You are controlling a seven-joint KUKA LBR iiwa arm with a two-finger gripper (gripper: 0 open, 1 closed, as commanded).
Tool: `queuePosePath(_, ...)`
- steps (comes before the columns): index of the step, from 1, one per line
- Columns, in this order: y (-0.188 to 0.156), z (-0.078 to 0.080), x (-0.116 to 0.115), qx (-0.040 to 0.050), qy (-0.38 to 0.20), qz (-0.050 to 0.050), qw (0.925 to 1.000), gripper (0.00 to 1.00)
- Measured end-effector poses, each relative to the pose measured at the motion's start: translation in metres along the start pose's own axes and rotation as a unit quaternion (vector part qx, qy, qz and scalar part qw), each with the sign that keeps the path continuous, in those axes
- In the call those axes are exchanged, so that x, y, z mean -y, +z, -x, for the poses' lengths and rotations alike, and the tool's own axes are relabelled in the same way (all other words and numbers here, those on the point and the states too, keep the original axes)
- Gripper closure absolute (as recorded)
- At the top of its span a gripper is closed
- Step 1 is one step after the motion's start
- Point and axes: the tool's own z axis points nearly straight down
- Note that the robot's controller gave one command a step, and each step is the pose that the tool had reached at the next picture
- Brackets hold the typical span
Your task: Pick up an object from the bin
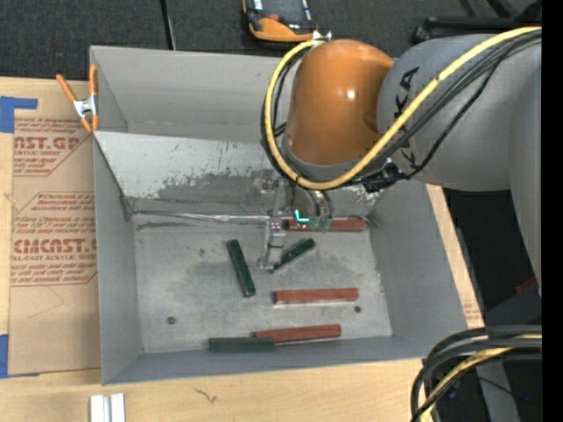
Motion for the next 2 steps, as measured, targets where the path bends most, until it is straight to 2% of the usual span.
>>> queuePosePath(1, -0.004, 0.002, 0.001, 0.0038, 0.001, 0.0, 1.0, 0.0)
queuePosePath(2, 0.074, 0.002, -0.014, 0.0054, 0.049, 0.001, 0.9988, 0.0)
